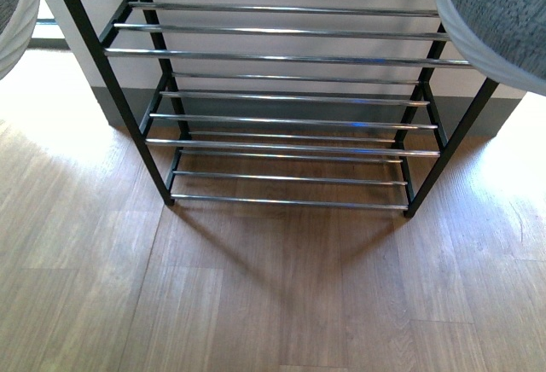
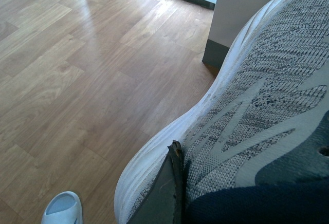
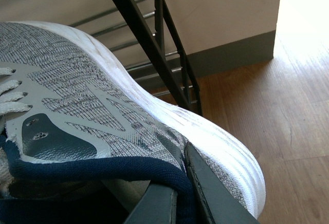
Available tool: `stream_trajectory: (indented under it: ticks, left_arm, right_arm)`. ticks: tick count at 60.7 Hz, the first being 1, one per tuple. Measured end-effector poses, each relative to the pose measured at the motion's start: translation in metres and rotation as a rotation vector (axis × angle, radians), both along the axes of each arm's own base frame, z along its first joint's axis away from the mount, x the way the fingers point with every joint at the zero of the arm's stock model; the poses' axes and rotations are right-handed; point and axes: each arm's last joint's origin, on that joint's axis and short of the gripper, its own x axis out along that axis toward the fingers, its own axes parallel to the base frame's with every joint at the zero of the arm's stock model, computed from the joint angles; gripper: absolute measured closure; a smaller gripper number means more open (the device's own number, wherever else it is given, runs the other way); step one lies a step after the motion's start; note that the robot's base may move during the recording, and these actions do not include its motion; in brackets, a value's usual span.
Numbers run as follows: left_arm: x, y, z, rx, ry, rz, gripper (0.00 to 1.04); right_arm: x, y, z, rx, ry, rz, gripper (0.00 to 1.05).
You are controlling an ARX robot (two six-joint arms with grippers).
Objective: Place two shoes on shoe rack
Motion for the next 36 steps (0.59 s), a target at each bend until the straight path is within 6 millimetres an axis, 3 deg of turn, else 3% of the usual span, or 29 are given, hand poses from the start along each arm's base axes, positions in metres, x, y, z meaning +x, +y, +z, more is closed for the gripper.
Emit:
stream_trajectory:
  ticks: [36]
  left_arm:
    - [0.0001, 0.0001, 0.0006, 0.003, -0.003, 0.005, 1.03]
  right_arm:
    - [0.0000, 0.0000, 0.0002, 0.000, -0.001, 0.000, 1.03]
